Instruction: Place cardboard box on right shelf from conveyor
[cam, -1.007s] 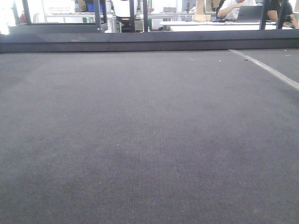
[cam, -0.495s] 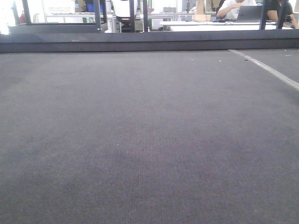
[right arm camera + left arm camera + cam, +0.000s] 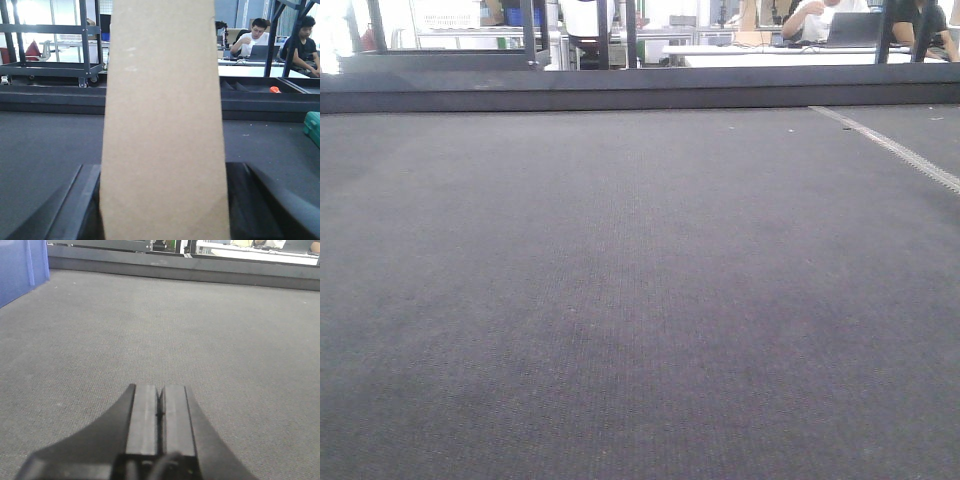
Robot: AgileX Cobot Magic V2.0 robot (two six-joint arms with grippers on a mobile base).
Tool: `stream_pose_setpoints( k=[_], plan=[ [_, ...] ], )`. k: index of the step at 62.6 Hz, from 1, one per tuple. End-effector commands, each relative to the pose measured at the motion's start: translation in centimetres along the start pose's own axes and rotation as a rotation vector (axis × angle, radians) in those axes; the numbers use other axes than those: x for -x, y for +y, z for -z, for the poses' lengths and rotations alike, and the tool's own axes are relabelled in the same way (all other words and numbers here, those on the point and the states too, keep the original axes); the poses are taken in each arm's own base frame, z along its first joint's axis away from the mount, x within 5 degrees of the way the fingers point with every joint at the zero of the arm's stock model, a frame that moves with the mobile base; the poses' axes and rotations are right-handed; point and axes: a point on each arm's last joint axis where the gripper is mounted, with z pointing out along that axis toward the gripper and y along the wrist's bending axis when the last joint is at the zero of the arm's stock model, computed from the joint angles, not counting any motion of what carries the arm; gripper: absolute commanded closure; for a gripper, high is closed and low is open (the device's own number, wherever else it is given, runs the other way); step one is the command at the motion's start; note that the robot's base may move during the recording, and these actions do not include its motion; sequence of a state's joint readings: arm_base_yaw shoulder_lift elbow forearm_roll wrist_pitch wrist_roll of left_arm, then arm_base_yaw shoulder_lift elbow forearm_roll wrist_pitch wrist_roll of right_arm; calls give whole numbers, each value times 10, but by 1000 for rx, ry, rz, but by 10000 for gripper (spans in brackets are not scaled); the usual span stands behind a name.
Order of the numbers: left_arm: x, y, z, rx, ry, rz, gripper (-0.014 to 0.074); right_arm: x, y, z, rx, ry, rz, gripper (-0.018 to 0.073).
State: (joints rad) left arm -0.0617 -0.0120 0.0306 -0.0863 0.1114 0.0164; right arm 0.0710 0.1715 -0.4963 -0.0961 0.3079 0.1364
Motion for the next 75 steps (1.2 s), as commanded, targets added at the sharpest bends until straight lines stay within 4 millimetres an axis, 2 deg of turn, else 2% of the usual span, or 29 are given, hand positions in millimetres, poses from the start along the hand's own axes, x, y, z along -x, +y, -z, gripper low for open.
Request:
stream_pose_setpoints(
  k=[1, 75],
  plan=[
    [9, 0, 1, -1, -94, 10, 715, 19, 1, 1, 6, -130, 22, 279],
    [9, 0, 1, -1, -94, 10, 715, 19, 1, 1, 6, -130, 22, 279]
  ],
)
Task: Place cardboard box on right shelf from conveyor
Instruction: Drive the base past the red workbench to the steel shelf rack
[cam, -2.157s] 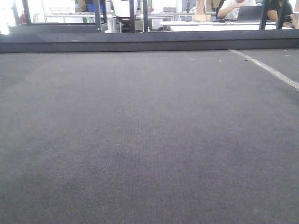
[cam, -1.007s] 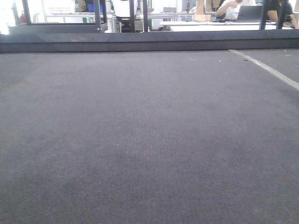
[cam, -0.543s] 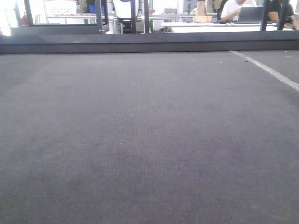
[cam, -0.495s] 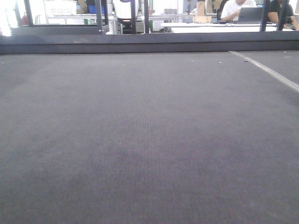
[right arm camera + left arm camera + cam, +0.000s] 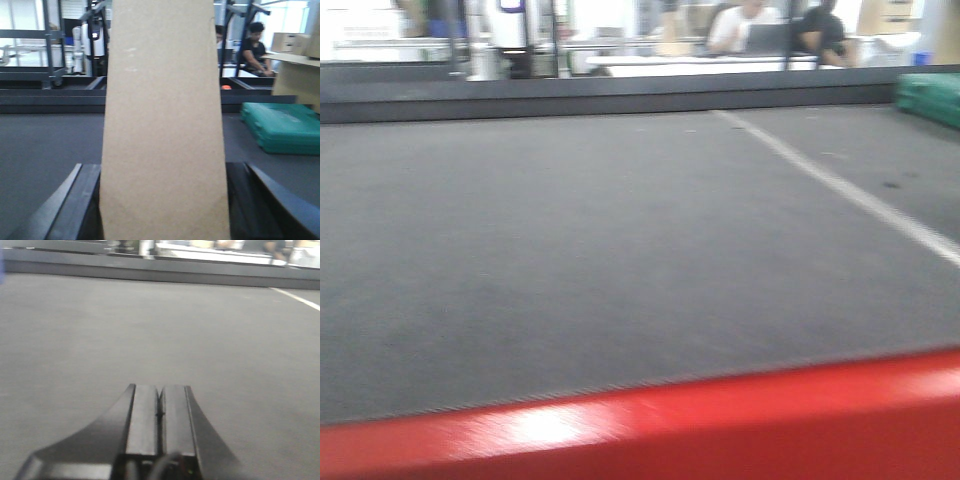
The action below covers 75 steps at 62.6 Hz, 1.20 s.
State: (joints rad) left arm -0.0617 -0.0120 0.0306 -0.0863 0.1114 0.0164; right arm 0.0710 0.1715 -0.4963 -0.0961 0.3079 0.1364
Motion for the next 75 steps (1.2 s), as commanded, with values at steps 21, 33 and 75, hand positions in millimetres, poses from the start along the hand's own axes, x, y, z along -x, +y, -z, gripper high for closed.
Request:
stream_pose_setpoints(
  k=[21, 33, 75],
  plan=[
    [9, 0, 1, -1, -94, 10, 715, 19, 1, 1, 6, -130, 22, 279],
    [9, 0, 1, -1, -94, 10, 715, 19, 1, 1, 6, -130, 22, 279],
    [9, 0, 1, -1, -94, 10, 715, 19, 1, 1, 6, -131, 22, 279]
  ],
)
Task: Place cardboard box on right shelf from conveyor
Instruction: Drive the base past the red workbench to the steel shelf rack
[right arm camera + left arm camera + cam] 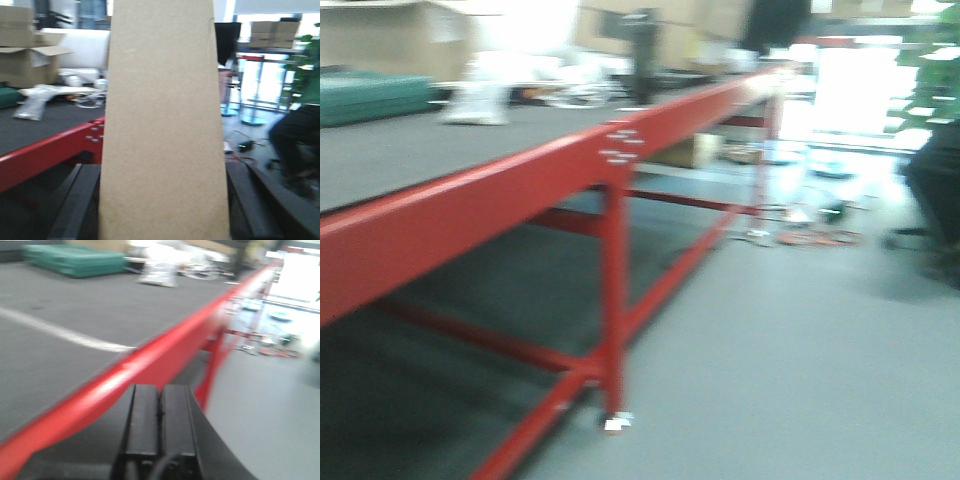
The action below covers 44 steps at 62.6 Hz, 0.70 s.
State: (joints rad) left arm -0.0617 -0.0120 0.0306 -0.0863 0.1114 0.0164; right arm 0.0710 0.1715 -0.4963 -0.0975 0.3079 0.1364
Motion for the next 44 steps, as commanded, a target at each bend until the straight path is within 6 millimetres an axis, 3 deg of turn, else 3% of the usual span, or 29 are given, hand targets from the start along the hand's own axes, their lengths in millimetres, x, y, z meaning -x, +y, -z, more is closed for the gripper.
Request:
stream_pose_setpoints(
  k=[1, 44],
  plan=[
    [9, 0, 1, -1, -94, 10, 715, 19, 1, 1, 6, -131, 21, 279],
    [9, 0, 1, -1, -94, 10, 715, 19, 1, 2, 6, -132, 21, 279]
  ],
)
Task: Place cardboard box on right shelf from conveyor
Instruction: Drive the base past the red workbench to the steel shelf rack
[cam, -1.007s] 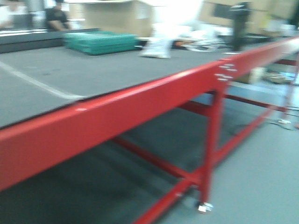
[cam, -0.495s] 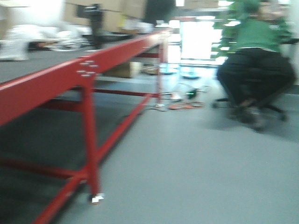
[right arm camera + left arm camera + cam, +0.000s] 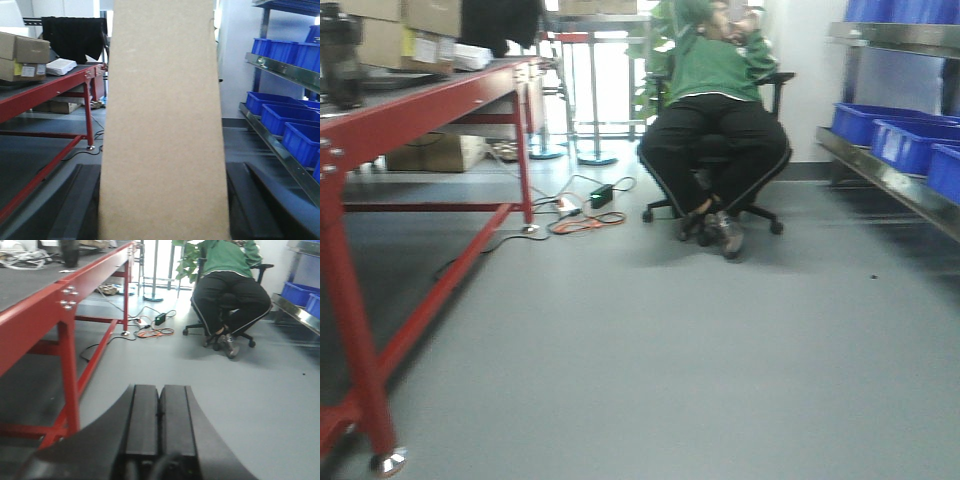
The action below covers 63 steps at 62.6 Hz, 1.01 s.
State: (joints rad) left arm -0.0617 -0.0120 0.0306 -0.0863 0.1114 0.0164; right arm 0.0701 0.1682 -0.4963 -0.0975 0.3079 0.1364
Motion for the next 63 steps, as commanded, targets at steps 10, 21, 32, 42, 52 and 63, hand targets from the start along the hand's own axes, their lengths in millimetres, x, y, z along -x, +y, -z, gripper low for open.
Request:
stream_pose_setpoints(
  k=[10, 21, 32, 42, 52, 63],
  plan=[
    [9, 0, 1, -1, -94, 10, 715, 19, 1, 1, 7, -129, 21, 279],
    [9, 0, 1, -1, -94, 10, 715, 19, 1, 1, 7, -129, 21, 279],
    [9, 0, 1, -1, -94, 10, 715, 19, 1, 1, 7, -129, 21, 279],
    [9, 0, 1, -1, -94, 10, 715, 19, 1, 1, 7, -129, 21, 279],
    [9, 0, 1, -1, -94, 10, 715, 19, 1, 1, 7, -129, 21, 279],
    [9, 0, 1, -1, -94, 10, 715, 19, 1, 1, 7, -129, 21, 279]
  ],
)
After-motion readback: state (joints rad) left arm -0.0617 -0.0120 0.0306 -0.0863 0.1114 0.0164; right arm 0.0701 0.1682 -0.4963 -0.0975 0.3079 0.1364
